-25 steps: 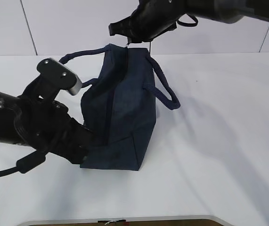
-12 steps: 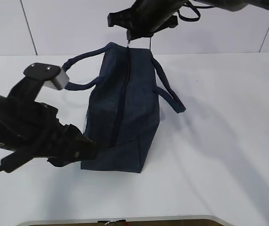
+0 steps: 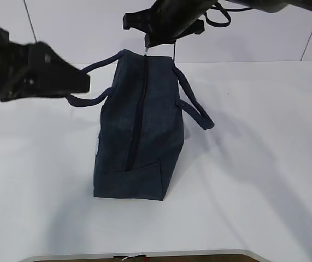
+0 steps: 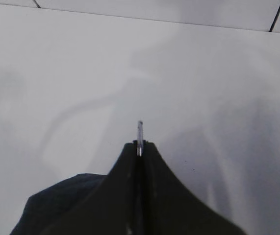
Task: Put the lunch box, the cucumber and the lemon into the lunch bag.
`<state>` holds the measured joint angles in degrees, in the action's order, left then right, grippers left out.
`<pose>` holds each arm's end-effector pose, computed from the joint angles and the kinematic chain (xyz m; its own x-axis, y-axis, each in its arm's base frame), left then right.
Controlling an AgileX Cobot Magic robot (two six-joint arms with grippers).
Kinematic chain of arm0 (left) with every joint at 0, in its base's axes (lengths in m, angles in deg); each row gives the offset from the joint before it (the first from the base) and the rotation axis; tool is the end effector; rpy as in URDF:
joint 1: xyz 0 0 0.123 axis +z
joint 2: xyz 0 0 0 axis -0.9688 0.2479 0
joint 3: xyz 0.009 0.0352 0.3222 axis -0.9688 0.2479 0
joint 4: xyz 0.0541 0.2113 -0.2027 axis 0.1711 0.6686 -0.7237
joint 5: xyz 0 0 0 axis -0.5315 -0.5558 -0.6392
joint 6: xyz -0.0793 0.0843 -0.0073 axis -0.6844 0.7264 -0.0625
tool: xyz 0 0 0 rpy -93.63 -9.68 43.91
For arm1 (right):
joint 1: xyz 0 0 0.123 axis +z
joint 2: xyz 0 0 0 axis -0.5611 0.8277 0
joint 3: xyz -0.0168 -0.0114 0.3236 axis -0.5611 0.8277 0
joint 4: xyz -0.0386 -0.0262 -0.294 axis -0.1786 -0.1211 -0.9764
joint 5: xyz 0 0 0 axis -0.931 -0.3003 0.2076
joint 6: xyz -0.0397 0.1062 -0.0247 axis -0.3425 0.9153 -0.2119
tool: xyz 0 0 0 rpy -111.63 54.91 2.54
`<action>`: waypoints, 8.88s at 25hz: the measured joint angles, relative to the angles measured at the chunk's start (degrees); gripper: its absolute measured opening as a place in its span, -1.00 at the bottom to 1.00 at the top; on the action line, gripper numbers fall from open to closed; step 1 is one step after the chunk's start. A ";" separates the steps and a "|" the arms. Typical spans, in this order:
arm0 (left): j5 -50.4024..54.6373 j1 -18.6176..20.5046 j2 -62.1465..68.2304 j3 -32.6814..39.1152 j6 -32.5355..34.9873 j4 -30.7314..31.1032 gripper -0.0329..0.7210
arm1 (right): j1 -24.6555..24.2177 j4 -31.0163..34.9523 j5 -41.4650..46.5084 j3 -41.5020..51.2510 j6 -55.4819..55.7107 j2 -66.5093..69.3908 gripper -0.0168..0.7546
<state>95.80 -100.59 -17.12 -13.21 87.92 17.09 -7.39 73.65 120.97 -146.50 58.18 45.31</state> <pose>0.2679 -0.1746 0.3136 -0.7228 0.0131 -0.6909 0.4678 0.7451 -0.4754 0.5365 0.2695 0.2997 -0.6715 -0.0976 -0.7346 -0.3094 0.9377 0.1583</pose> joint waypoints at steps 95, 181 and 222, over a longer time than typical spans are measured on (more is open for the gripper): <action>34.92 3.43 32.16 -39.97 7.86 23.72 -0.95 | -0.53 0.04 6.04 -2.56 -3.82 7.53 -0.94; 37.80 4.14 31.24 -41.25 -18.84 29.42 -0.34 | -1.57 -0.01 31.75 -6.12 -12.77 -11.55 -0.01; 41.90 4.65 -27.29 -17.91 -21.50 42.94 -0.32 | -1.57 -2.12 31.96 46.83 -15.23 -59.50 -0.01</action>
<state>137.70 -95.95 -44.41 -31.12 66.42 60.03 -8.96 71.53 152.93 -99.67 42.94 -14.19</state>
